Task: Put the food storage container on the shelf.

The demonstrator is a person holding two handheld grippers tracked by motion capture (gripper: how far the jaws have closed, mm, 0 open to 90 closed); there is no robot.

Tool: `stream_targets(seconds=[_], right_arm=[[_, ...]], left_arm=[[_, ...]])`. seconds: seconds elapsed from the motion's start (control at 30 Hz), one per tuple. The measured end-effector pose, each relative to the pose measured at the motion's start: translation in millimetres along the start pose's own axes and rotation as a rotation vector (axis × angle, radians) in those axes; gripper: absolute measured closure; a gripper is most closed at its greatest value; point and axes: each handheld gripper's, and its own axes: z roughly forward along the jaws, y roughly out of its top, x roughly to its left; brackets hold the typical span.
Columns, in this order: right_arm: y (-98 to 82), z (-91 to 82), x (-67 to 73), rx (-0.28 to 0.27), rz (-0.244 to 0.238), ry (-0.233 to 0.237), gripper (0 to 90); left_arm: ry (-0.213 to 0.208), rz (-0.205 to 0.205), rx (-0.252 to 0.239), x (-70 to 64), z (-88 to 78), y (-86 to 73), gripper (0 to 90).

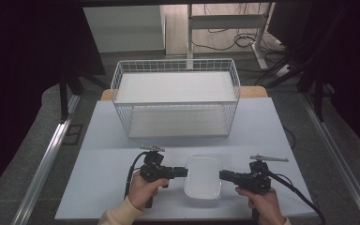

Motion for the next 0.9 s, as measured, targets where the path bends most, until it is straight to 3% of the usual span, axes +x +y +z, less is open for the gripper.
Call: stream_targets(seconds=[0.47, 0.9], right_arm=[[10.1, -10.9, 12.1, -0.036, -0.078, 0.010, 78.8], [47.6, -18.5, 28.7, -0.082, -0.195, 0.001, 78.8]], left_arm=[[-0.019, 0.062, -0.041, -12.6, -13.2, 8.2, 80.2], [0.007, 0.141, -0.090, -25.0, -33.3, 41.1, 80.4]])
